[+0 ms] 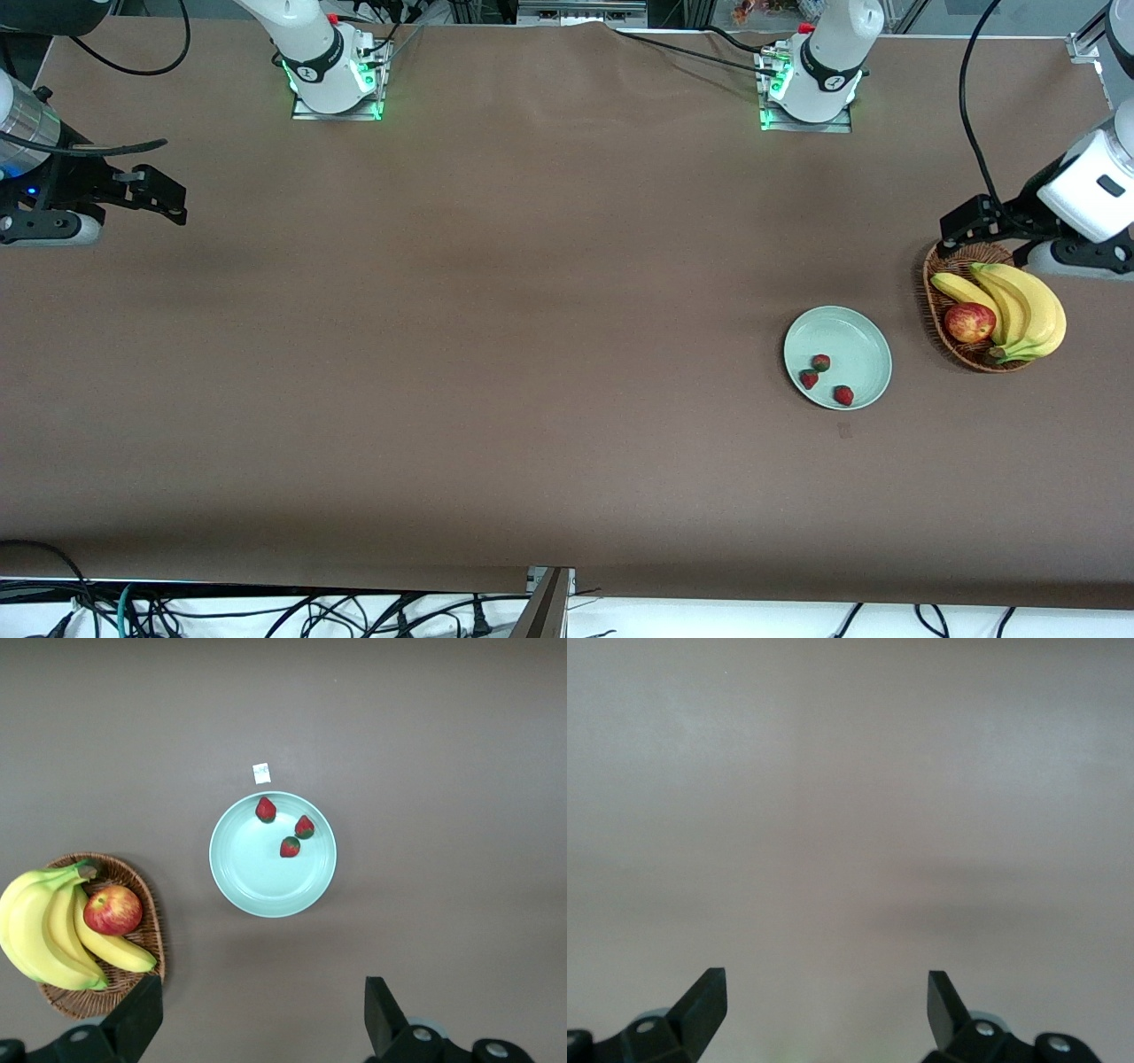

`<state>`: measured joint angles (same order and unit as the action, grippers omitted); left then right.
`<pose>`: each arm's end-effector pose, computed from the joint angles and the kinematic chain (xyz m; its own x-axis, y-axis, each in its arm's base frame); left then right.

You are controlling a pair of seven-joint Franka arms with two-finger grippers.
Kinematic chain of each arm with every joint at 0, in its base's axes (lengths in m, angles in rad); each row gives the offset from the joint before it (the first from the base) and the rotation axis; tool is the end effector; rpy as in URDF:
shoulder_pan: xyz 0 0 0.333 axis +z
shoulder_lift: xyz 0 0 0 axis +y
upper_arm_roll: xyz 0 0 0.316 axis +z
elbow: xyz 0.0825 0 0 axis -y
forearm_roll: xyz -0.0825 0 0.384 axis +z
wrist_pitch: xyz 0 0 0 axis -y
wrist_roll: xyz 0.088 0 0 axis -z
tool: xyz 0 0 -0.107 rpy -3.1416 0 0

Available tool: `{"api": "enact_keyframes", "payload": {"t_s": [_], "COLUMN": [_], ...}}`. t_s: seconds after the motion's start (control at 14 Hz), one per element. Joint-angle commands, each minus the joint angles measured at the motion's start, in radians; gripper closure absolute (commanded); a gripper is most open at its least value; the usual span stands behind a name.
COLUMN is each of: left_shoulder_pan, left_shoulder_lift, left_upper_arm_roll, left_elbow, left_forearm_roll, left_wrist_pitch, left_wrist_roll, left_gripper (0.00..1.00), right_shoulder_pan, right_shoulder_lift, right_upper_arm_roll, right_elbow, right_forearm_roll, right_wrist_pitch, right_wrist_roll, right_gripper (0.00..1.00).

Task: Collect all strawberries into plate

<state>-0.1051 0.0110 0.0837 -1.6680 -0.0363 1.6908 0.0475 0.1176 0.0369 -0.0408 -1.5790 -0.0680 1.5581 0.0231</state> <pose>0.5657 -0.0158 0.5827 0.9978 -0.0645 0.0134 -0.0649 -0.9973 0.0346 0.5620 0.0363 0.5992 0.9970 0.0527 -0.0561 0.0566 -0.9959 0.0707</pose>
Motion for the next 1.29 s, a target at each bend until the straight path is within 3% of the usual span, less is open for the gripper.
{"api": "enact_keyframes", "payload": {"t_s": [0.0,1.21], "left_shoulder_pan": [-0.038,0.079], "left_shoulder_lift": [-0.029,-0.025], "left_upper_arm_roll": [0.021,-0.074], "left_elbow": [-0.042,-0.047], "left_forearm_roll": [0.044,0.033], "left_wrist_pitch": [0.027,0.026], "left_wrist_roll": [-0.024,-0.049], "left_gripper": [0.00,0.00], "right_shoulder_pan": [-0.004,-0.018], "right_shoulder_lift": [0.009,0.020], "right_upper_arm_roll": [0.007,-0.002], "right_elbow": [0.022,0.020], "right_forearm_roll": [-0.009,0.007], "right_wrist_pitch": [-0.003,0.020], "right_wrist_roll": [-0.003,-0.003], "right_gripper": [0.00,0.00]}}
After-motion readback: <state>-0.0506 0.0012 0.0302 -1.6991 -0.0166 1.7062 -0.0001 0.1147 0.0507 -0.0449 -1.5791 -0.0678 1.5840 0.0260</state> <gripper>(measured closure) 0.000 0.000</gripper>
